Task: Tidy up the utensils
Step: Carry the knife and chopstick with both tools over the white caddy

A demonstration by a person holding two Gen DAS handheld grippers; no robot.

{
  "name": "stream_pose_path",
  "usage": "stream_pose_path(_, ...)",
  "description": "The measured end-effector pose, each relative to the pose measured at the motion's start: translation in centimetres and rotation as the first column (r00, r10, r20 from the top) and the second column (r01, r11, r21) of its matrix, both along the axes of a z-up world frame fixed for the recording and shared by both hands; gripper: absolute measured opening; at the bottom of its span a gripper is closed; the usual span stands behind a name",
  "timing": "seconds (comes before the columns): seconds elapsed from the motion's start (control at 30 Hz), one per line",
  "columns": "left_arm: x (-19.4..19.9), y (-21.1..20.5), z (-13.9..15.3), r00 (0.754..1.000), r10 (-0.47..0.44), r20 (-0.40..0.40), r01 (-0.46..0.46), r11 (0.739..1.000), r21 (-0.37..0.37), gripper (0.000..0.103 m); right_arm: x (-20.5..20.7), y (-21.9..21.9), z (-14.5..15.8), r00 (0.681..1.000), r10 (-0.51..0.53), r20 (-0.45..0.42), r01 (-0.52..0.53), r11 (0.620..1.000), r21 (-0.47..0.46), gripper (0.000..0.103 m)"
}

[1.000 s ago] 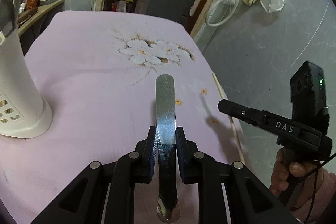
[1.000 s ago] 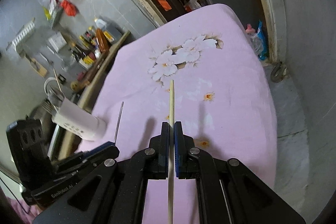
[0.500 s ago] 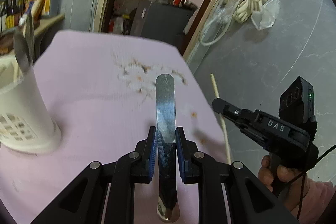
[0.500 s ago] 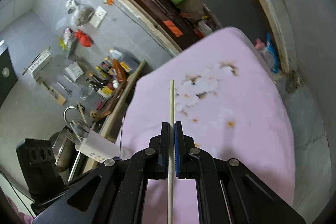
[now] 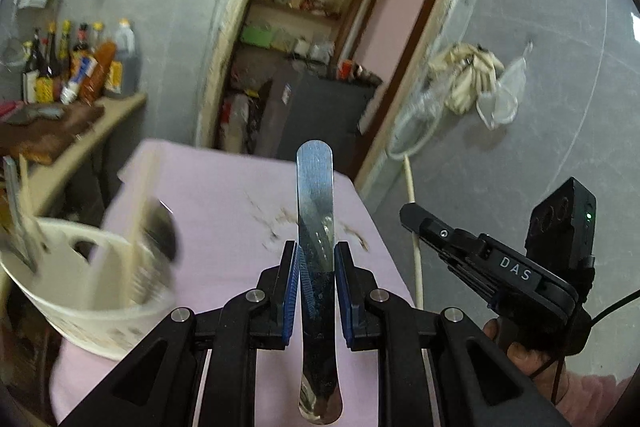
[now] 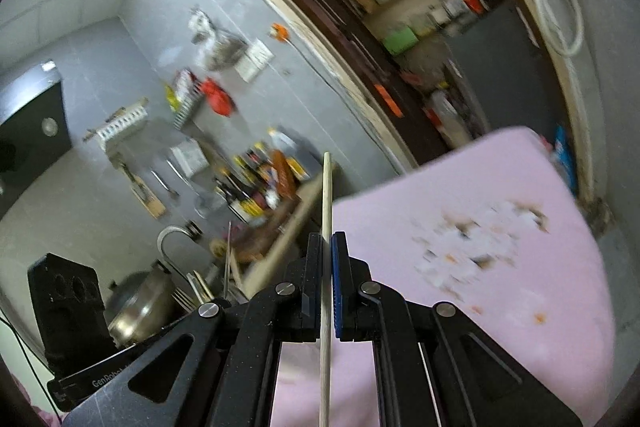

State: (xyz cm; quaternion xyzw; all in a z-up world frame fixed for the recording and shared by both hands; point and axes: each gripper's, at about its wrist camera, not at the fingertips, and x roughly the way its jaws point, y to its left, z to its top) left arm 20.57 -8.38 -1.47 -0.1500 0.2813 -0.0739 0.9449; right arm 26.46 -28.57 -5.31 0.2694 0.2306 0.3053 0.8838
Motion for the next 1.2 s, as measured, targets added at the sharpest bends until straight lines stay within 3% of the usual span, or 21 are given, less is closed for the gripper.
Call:
stream_pose_path(0.2,-0.2,5.7,3.5,0.994,0.070,0.079,-0.073,0.997,0.034,0.017,0.6,5.8,3.4,0.993,0.019,0.115,-0.027,0.997,0.069,0.004)
stream_pose_path(0.4,0.3,11.4,4.7,0.986,0.125,0.108,-0.132,0.990,0.055,0.017,1.0,11.3,4.9,0.985,0.020,0.172,-0.036,0.996,0.086,0.004)
stream_pose_path(0.57,0.9,16.7,4.3,0.975,0.186,0.122,-0.191,0.981,0.034,0.017,1.2,14.6,4.6,0.983,-0.011,0.182,-0.008,0.995,0.100,0.004)
stream_pose_path(0.77,1.9,21.2,2.0,0.963,0.255,0.089,-0.255,0.967,-0.013,0.017,0.6,17.3,3.0,0.977,-0.117,0.177,0.109,0.993,0.055,0.004)
stream_pose_path(0.93,2.1,22.4,0.0,0.954,0.283,0.098,-0.281,0.959,-0.029,0.017,-0.7,18.1,1.6,0.958,-0.201,0.203,0.204,0.979,0.004,0.004)
stream_pose_path(1.2,1.2,21.5,-1.1,0.947,0.283,0.150,-0.280,0.959,-0.036,0.017,-1.1,18.1,1.0,0.948,-0.240,0.208,0.252,0.967,-0.036,0.005)
